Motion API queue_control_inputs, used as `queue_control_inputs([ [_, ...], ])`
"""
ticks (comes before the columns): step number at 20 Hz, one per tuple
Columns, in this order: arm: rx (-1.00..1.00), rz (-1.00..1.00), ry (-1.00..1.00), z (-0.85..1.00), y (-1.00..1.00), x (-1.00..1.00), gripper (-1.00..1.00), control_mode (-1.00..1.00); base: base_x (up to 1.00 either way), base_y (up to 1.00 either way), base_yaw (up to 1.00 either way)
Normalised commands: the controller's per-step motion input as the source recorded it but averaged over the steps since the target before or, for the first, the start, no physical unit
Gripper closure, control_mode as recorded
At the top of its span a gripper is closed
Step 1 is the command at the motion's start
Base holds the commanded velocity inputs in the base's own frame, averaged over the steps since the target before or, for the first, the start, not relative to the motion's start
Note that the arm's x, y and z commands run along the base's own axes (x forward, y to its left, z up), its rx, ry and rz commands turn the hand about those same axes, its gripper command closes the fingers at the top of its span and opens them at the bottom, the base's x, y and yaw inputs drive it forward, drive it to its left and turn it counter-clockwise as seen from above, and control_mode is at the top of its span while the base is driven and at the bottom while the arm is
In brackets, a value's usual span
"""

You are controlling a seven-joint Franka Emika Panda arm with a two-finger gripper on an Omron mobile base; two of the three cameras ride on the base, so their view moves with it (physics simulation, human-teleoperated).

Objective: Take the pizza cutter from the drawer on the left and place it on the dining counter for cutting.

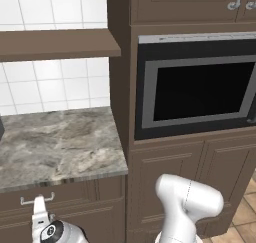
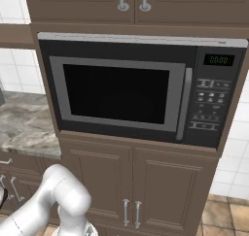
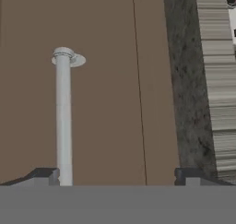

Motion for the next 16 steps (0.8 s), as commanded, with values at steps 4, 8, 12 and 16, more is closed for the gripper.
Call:
queue_control_inputs([
  [4,0.0,0.0,-0.01,-0.28,0.0,0.08,-1.0,-1.0,0.0,0.0,0.0],
  [8,0.0,0.0,-0.02,-0.28,0.0,0.04,-1.0,-1.0,0.0,0.0,0.0],
  [12,0.0,0.0,-0.01,-0.28,0.0,0.07,-1.0,-1.0,0.0,0.0,0.0],
  [16,0.0,0.0,-0.01,-0.26,0.0,0.16,-1.0,-1.0,0.0,0.0,0.0],
])
